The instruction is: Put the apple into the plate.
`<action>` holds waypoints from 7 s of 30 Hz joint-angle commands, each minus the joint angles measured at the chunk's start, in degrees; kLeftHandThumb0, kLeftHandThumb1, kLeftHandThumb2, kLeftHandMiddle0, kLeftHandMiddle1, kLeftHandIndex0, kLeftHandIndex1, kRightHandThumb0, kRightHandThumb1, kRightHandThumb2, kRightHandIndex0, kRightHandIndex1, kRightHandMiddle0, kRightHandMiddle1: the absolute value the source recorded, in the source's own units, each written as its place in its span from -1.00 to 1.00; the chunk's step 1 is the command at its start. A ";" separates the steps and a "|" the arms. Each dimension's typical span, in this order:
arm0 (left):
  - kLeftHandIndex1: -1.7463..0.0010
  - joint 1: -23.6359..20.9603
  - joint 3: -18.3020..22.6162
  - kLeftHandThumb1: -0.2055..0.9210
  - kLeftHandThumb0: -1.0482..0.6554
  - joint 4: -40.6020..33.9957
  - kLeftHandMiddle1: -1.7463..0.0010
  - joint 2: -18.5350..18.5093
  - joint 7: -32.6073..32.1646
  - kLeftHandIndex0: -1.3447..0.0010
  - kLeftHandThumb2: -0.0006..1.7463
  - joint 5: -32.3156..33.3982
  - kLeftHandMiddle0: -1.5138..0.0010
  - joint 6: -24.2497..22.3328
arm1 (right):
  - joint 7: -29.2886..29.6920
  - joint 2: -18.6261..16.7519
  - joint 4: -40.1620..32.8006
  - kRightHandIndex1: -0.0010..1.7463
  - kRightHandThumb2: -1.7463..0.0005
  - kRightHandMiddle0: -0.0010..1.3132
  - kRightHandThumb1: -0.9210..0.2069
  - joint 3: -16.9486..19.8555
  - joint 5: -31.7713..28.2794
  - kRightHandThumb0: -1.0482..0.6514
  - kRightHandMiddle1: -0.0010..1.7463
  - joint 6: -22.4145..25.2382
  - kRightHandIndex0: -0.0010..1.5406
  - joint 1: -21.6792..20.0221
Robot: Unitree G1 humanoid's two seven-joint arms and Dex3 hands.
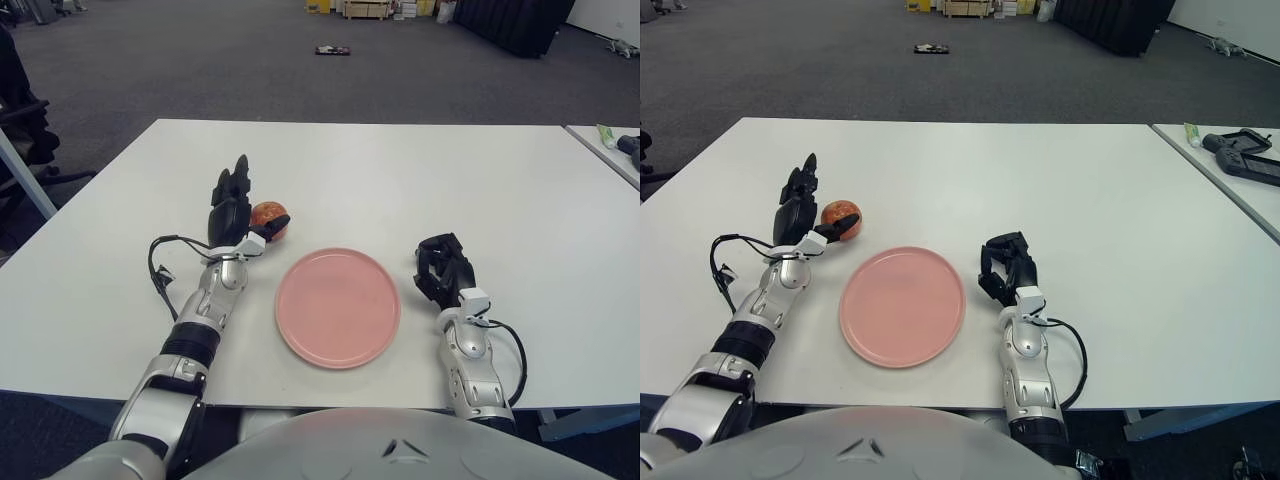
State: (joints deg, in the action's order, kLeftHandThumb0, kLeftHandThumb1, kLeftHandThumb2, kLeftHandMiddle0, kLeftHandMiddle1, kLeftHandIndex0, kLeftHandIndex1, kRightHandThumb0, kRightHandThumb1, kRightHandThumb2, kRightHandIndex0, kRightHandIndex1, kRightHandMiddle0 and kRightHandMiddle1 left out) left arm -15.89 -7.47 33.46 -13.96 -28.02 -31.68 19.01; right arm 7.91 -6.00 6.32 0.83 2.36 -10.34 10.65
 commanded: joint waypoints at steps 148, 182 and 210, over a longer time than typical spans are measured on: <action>-1.00 -13.99 -9.86 -0.05 -0.32 25.59 -1.00 -7.23 10.67 0.11 0.49 3.82 -0.72 1.82 | 0.97 -0.30 -2.06 0.48 0.15 -0.57 -0.73 1.83 -2.39 -0.20 1.00 3.47 -0.31 2.45; -1.00 -0.55 -2.95 -0.15 -0.34 -12.39 -1.00 -7.11 16.45 0.05 0.57 6.59 -0.73 -3.82 | 1.68 -0.44 -0.79 0.49 0.18 -0.58 -0.76 2.15 -1.72 -0.19 1.00 4.00 -0.33 1.32; -1.00 14.64 -7.40 -0.33 -0.39 -42.90 -1.00 -4.45 28.65 -0.08 0.71 6.78 -0.74 0.30 | 1.55 -0.17 0.85 0.47 0.13 -0.56 -0.71 1.92 -1.26 -0.20 1.00 2.98 -0.33 0.53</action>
State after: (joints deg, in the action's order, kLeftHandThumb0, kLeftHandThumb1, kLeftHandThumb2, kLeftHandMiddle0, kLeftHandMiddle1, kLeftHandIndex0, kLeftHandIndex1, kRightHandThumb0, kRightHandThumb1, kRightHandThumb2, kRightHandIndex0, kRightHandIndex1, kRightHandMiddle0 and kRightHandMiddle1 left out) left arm -2.22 -13.32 -6.99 -17.93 -0.67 -23.50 17.23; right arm 9.07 -5.96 5.39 2.48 1.13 -9.35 10.88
